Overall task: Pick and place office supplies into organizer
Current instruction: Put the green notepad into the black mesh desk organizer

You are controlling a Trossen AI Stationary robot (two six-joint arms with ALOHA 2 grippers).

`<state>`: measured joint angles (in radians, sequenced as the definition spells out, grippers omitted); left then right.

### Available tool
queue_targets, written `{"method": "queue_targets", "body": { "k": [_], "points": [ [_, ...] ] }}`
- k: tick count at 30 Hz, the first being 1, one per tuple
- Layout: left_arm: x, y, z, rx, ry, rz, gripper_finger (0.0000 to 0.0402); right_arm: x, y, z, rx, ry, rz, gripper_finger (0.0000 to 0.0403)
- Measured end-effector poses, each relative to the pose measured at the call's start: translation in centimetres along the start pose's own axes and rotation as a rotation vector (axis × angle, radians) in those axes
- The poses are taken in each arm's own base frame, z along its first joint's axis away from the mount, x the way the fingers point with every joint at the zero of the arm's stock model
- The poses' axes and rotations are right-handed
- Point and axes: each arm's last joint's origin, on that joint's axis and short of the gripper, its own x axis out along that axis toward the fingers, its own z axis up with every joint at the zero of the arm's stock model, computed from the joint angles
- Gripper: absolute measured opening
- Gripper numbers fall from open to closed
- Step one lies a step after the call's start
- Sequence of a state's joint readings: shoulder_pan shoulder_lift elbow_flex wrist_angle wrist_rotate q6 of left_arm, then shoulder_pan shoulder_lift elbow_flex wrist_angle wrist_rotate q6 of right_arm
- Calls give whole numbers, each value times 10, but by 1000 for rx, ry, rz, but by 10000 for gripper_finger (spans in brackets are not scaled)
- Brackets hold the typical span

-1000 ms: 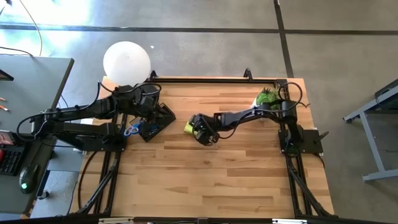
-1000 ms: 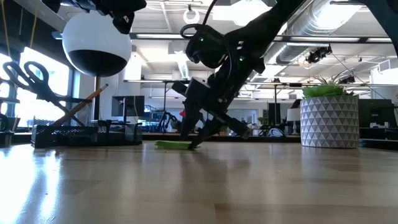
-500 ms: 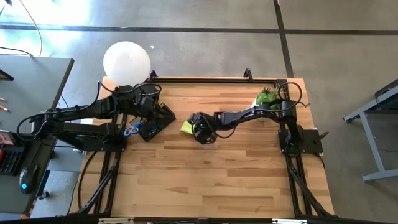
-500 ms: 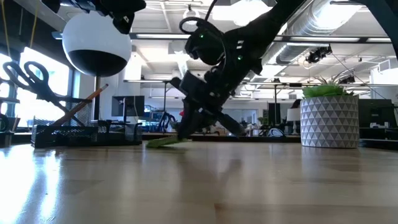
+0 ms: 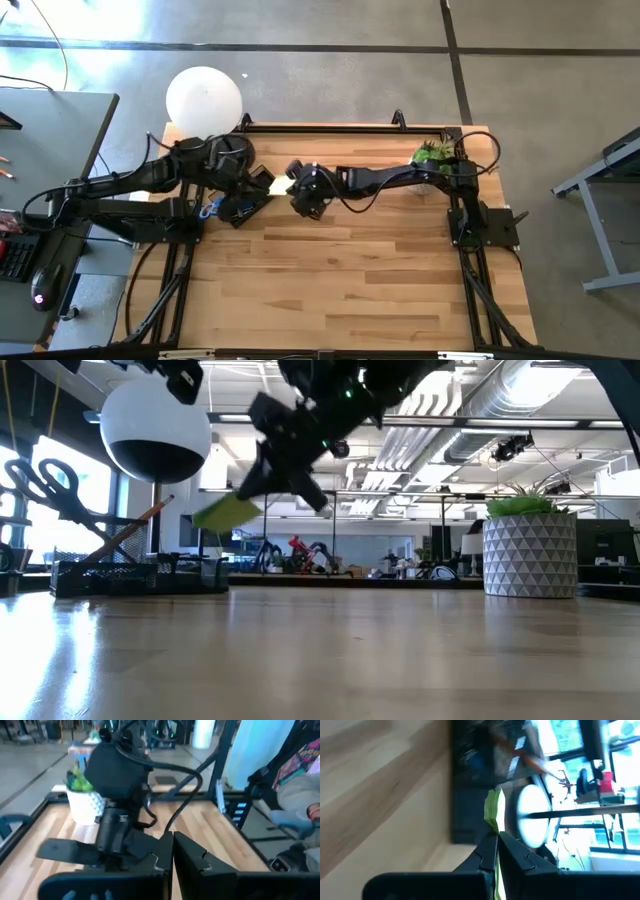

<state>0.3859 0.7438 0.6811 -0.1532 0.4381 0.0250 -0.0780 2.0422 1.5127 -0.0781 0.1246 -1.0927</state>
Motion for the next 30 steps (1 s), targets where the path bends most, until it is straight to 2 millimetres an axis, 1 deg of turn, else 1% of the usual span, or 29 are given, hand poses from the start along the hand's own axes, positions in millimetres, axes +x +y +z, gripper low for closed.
{"method": "queue_targets", "body": {
  "k": [3,6,8,10,14,17,21,25,28,30],
  "points": [
    [-12,-6,3,8,-25,2,3,-6,-19,9,35,-26,-36,1],
    [-22,-9,4,18,-47,37,3,-2,-31,12,86,-67,-54,0],
    [-28,-11,5,23,-60,65,3,7,-31,13,107,-70,-45,0],
    [-32,-12,5,25,-66,87,3,21,-28,13,109,-34,-38,0],
    [-34,-13,3,18,-43,86,3,54,-14,21,47,125,-25,0],
    [-33,-13,0,22,-18,83,3,74,-10,27,51,201,-19,0],
    [-33,-13,-3,17,14,81,3,86,-19,32,140,190,-16,0],
    [-33,-14,-5,18,33,60,3,92,-27,36,156,189,-37,0],
    [-32,-14,-6,18,32,28,3,94,-29,34,209,181,-26,0],
    [-30,-14,-10,16,39,24,3,96,-28,28,240,193,-5,0]
  ]
}}
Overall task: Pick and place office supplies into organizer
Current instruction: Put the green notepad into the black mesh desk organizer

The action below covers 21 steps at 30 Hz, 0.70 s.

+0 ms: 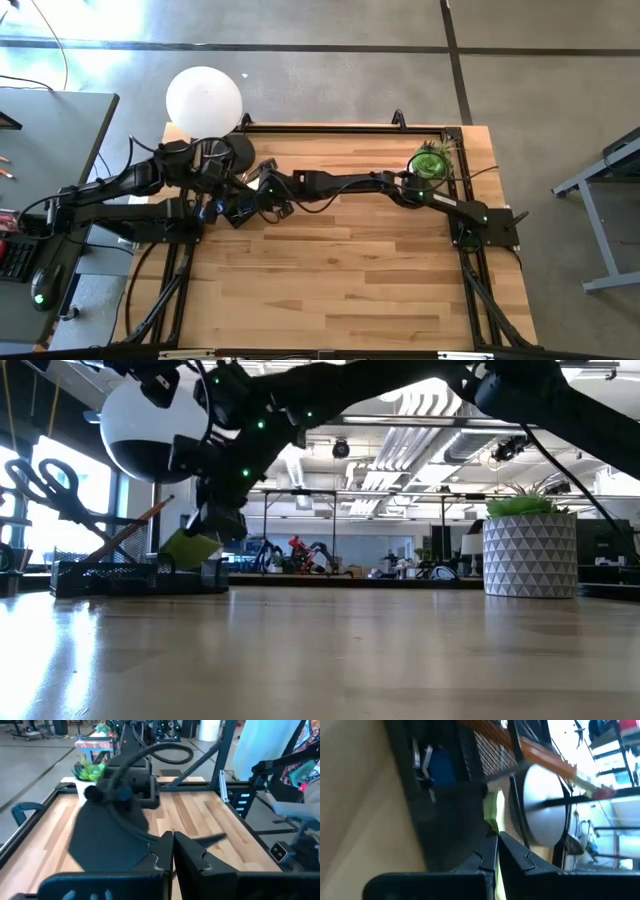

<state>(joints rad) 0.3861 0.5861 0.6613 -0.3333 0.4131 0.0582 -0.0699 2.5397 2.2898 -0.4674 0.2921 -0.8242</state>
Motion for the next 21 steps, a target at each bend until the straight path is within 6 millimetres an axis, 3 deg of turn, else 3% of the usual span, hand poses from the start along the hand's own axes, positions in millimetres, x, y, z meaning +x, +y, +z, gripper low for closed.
{"method": "queue_targets", "body": {
  "k": [11,21],
  "points": [
    [5,2,-7,7,-20,-3,3,11,0,-14,108,-2,0,4],
    [5,2,-7,6,-18,-5,3,11,-1,-13,135,-65,56,71]
  ]
}}
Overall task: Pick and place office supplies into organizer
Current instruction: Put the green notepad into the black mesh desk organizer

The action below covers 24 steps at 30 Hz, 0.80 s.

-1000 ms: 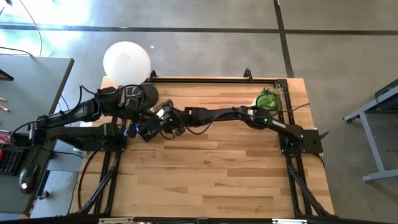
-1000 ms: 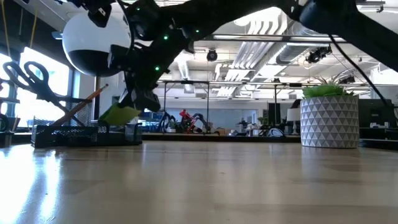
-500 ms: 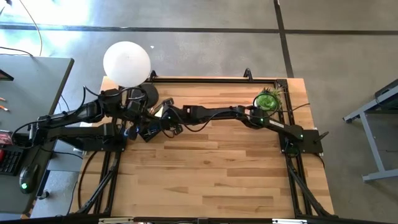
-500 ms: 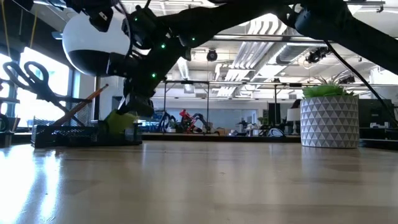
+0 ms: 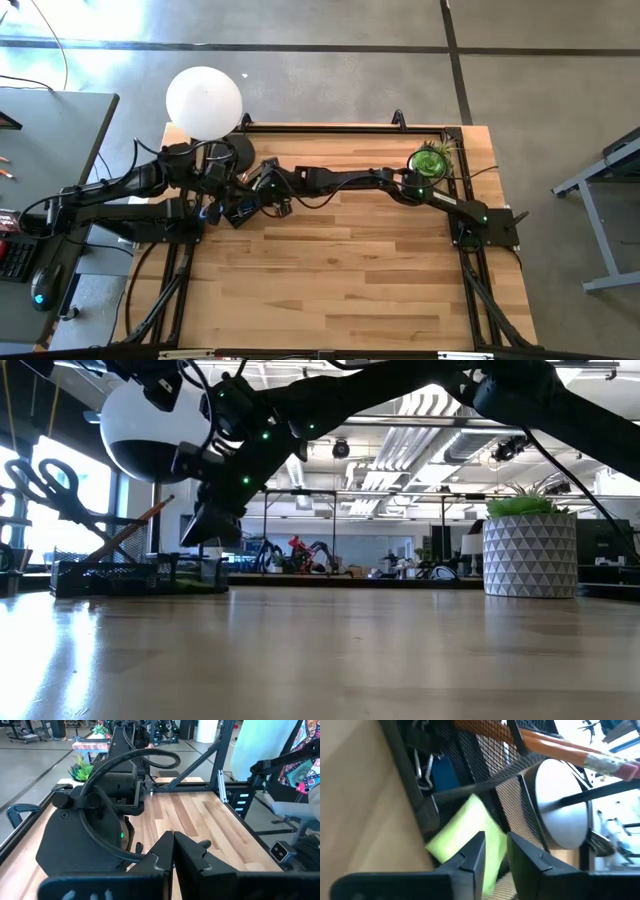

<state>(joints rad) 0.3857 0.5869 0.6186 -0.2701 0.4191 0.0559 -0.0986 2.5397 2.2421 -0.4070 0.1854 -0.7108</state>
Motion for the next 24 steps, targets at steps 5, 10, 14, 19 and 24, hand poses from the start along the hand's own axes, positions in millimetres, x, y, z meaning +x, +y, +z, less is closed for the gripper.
{"method": "queue_targets", "body": {
  "k": [5,10,14,19,24],
  "points": [
    [0,0,0,-2,3,0,3,0,3,0,37,-34,68,99],
    [0,0,-2,0,21,-1,3,0,6,-3,31,-3,103,105],
    [0,0,-2,5,24,-1,3,-1,12,-8,75,25,192,101],
    [0,0,-3,5,24,-1,3,1,21,-13,146,32,323,91],
    [0,0,-3,5,24,-1,3,17,34,-21,158,-7,417,80]
  ]
}}
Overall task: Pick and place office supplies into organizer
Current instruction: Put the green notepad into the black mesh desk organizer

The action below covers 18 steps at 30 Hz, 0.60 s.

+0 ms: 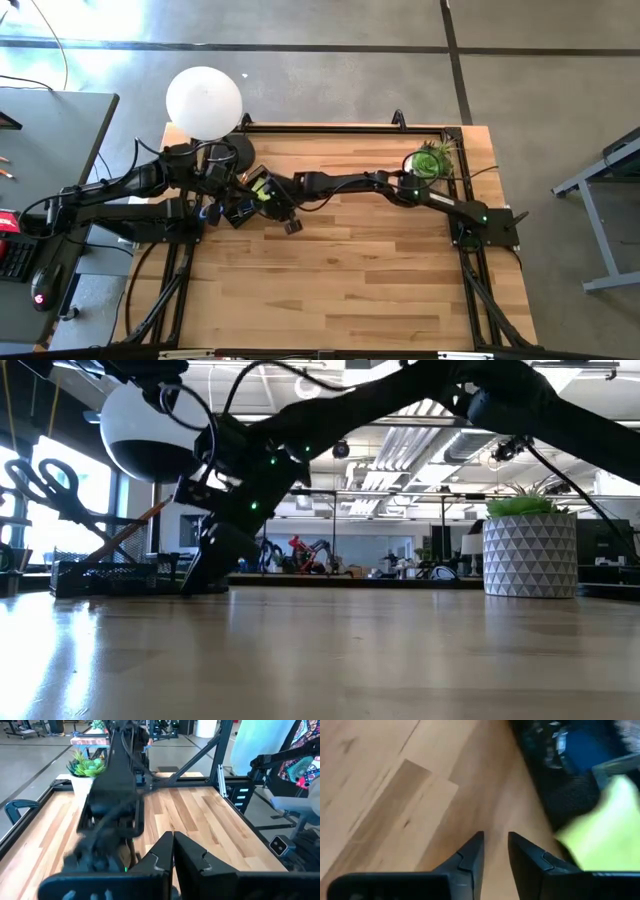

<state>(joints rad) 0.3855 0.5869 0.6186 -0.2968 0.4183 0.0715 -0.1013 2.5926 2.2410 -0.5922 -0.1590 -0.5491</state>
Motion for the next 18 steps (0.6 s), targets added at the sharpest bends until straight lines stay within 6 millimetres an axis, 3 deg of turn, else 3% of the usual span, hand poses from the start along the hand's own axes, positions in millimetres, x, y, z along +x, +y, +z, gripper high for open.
{"method": "queue_targets", "body": {
  "k": [4,18],
  "points": [
    [0,0,-1,-3,5,3,3,8,-2,-6,5,8,-17,75],
    [0,0,-2,-6,20,10,3,6,-26,-12,70,37,-222,87]
  ]
}}
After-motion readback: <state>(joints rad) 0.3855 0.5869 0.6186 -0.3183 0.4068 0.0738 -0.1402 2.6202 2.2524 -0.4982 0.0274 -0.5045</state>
